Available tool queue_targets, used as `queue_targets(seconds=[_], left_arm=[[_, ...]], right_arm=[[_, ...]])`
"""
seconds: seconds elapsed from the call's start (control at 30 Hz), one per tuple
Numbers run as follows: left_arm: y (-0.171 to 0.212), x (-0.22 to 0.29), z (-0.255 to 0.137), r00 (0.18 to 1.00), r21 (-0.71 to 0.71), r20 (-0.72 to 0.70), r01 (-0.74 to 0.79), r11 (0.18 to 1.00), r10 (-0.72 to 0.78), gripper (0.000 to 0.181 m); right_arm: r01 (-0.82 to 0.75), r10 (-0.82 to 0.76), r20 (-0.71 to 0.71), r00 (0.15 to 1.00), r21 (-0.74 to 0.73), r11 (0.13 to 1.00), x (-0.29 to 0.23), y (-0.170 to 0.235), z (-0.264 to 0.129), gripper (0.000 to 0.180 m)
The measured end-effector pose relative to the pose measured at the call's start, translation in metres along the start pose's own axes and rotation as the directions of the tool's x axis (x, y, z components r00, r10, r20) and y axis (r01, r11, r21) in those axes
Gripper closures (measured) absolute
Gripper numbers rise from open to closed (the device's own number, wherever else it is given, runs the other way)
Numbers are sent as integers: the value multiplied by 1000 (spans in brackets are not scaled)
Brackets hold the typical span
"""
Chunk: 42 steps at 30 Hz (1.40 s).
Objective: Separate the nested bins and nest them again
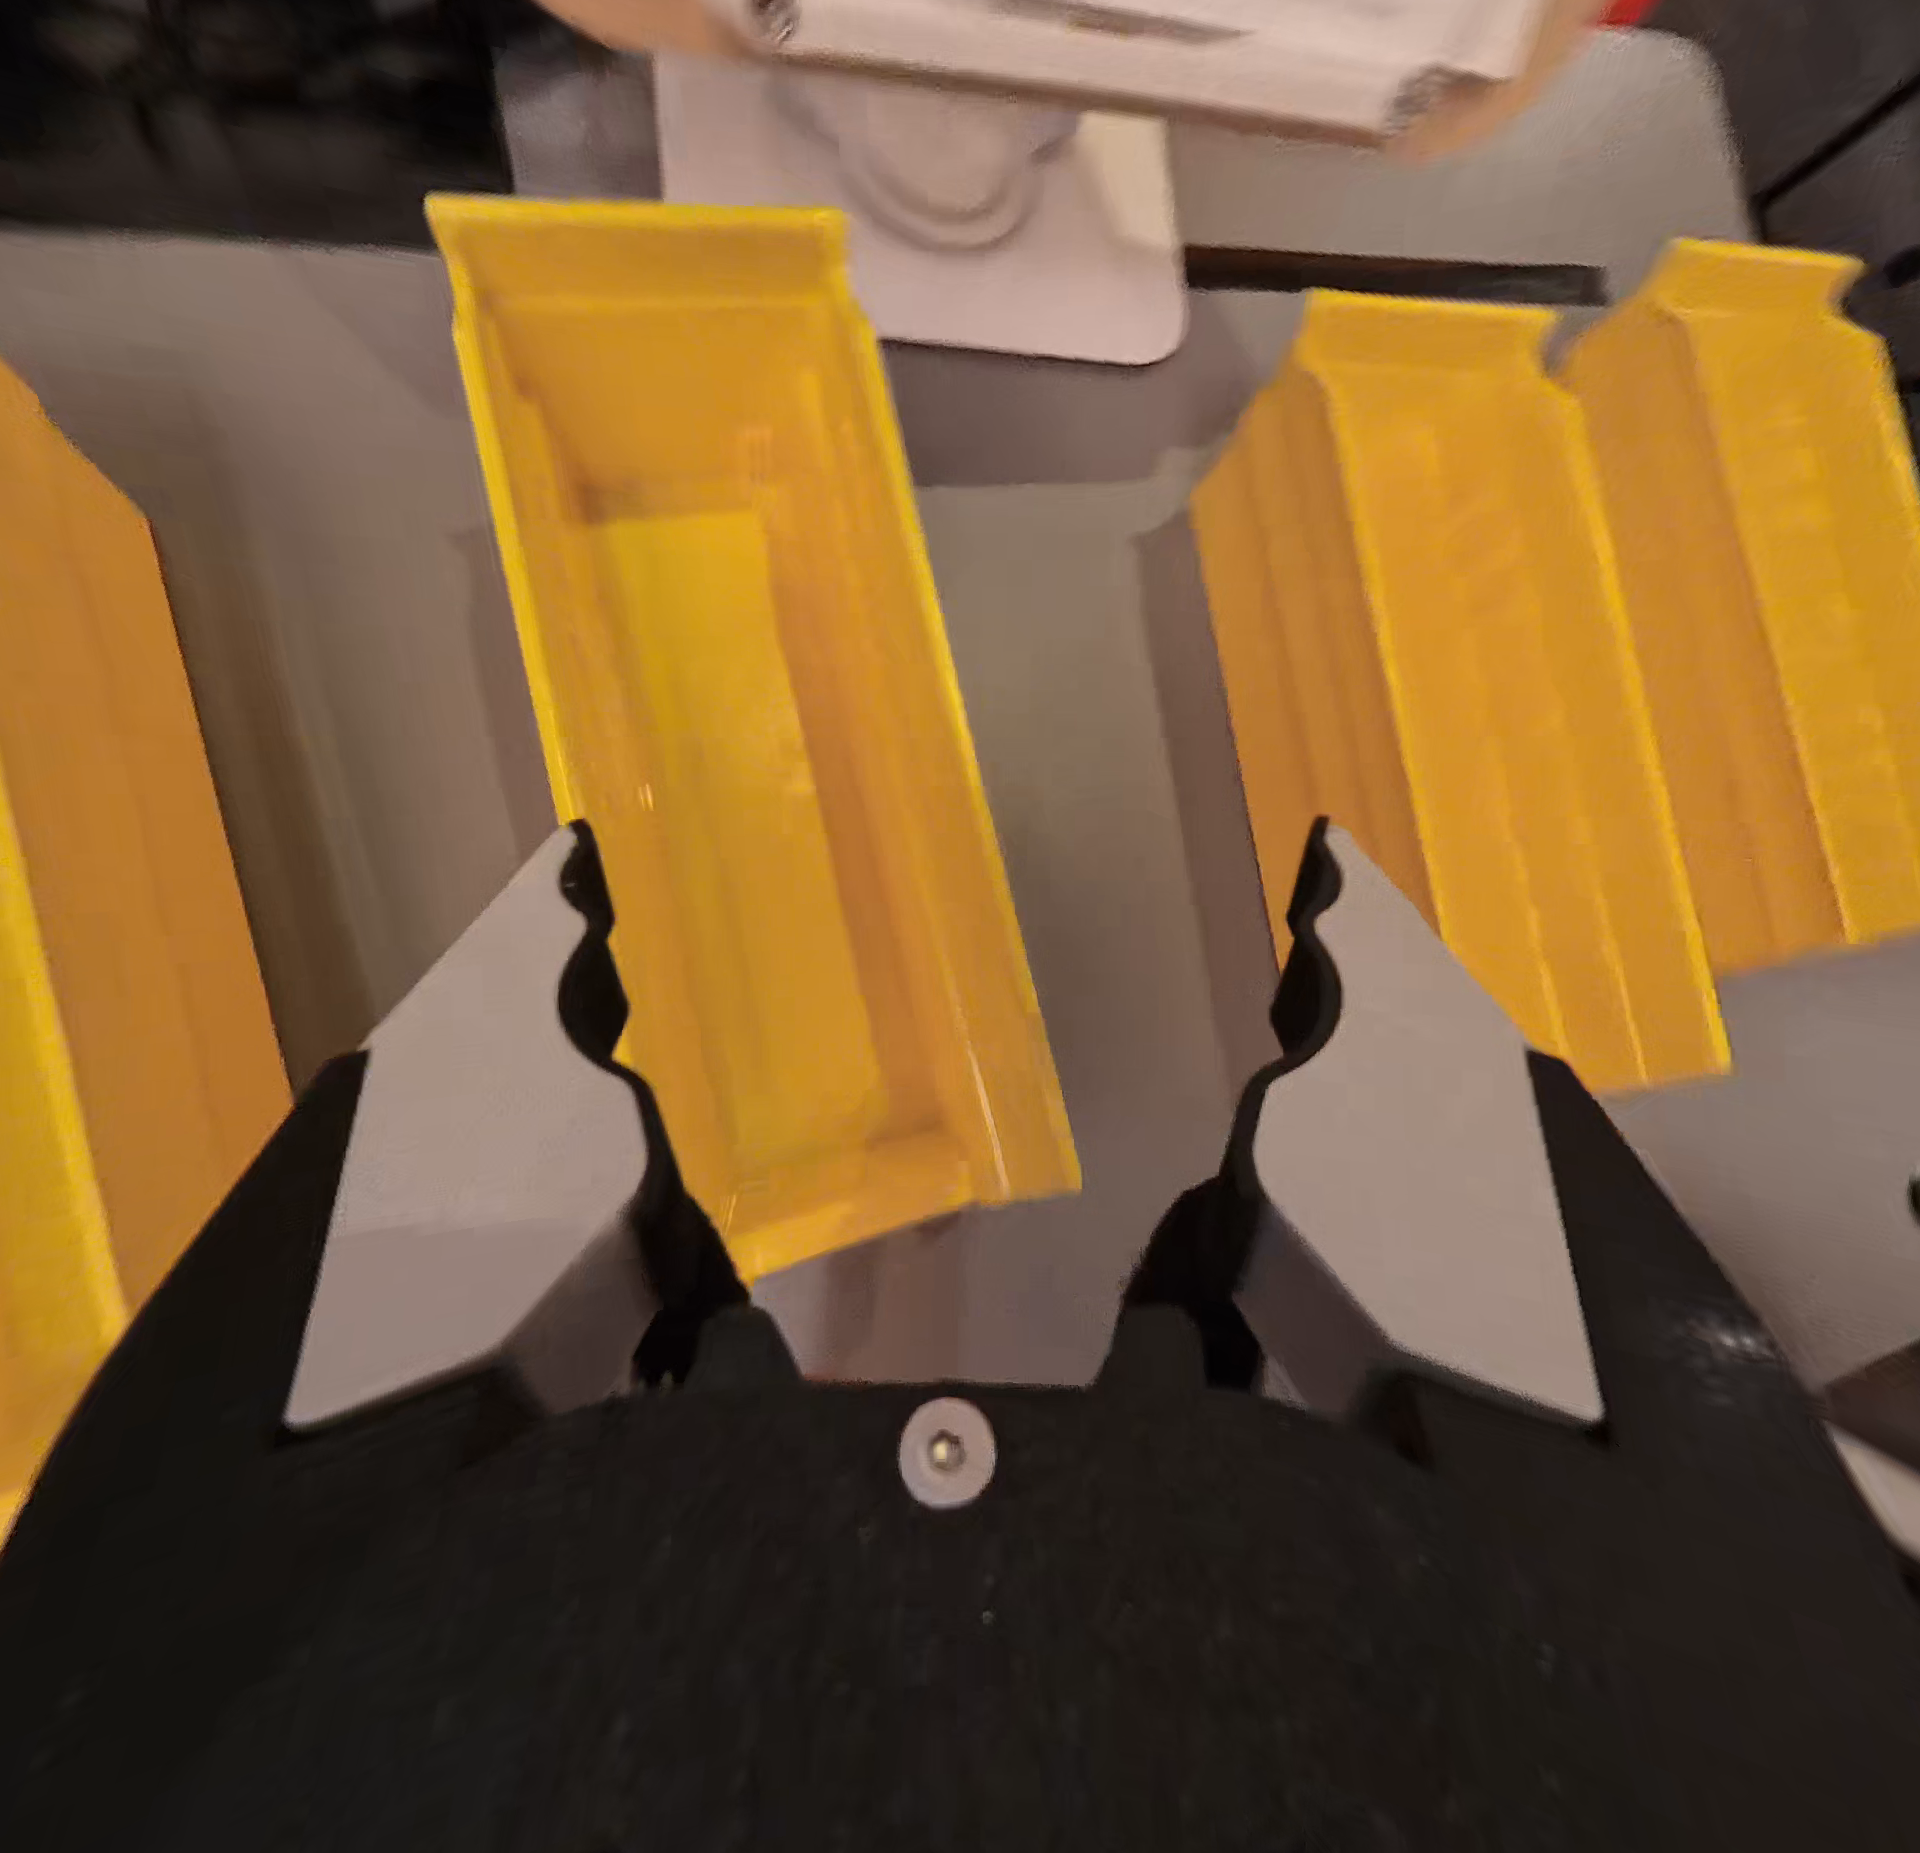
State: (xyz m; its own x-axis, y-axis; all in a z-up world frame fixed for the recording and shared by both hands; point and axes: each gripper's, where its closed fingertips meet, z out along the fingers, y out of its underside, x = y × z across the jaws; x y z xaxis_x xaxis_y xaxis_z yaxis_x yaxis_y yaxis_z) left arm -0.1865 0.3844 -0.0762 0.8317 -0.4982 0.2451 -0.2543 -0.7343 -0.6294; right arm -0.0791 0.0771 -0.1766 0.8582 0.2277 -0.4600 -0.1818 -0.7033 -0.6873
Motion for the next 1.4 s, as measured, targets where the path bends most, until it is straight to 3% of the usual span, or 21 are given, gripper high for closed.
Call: queue_targets(seconds=[0.03, 0.1, 0.17, 0.2, 0.33, 0.4, 0.5, 0.63, 0.7, 0.83, 0.97, 1.1, 1.4], left_arm=[[10, 5, -17, 999, 49, -21, -45, 998, 46, 57], [39, 5, -51, 994, 150, -40, -98, 984, 105, 65], [81, -9, -77, 990, 230, -43, -118, 966, 131, 92], [107, -19, -86, 991, 252, -48, -112, 961, 128, 96], [218, -61, -110, 993, 218, -91, -57, 974, 79, 95], [247, -69, -129, 989, 233, -117, -57, 971, 86, 102], [252, -100, -152, 987, 288, 58, -162, 944, 152, 109], [246, -119, -155, 951, 275, 190, -289, 917, 243, 96], [243, -128, -160, 945, 285, 242, -286, 915, 219, 127], [220, -125, -188, 946, 475, 248, -305, 825, 207, 131], [230, -115, -175, 959, 417, 173, -278, 866, 225, 130], [239, -96, -162, 970, 370, 66, -241, 897, 234, 130], [248, -99, -148, 931, 276, 160, -361, 891, 328, 135]], right_arm=[[4, -4, -9, 1000, 10, 1000, 1, -2, -1, 97], [12, -11, -38, 999, 34, 999, 5, -6, -5, 98], [23, -19, -55, 998, 74, 997, 5, -14, -9, 98], [28, -23, -55, 998, 89, 996, 4, -16, -10, 98], [61, -50, -87, 995, 126, 990, 6, -23, -11, 99], [89, -71, -116, 991, 159, 983, 6, -30, -14, 99], [130, -104, -138, 985, 195, 972, 4, -40, -16, 99], [147, -115, -161, 980, 204, 968, 6, -44, -15, 99], [150, -117, -156, 981, 220, 964, 3, -48, -15, 99], [185, -147, -161, 976, 256, 949, -3, -55, -17, 99], [272, -211, -258, 943, 230, 934, 5, -54, -22, 100], [276, -221, -259, 940, 198, 940, 7, -46, -20, 105], [318, -225, -366, 903, 219, 922, 20, -47, -38, 108]])
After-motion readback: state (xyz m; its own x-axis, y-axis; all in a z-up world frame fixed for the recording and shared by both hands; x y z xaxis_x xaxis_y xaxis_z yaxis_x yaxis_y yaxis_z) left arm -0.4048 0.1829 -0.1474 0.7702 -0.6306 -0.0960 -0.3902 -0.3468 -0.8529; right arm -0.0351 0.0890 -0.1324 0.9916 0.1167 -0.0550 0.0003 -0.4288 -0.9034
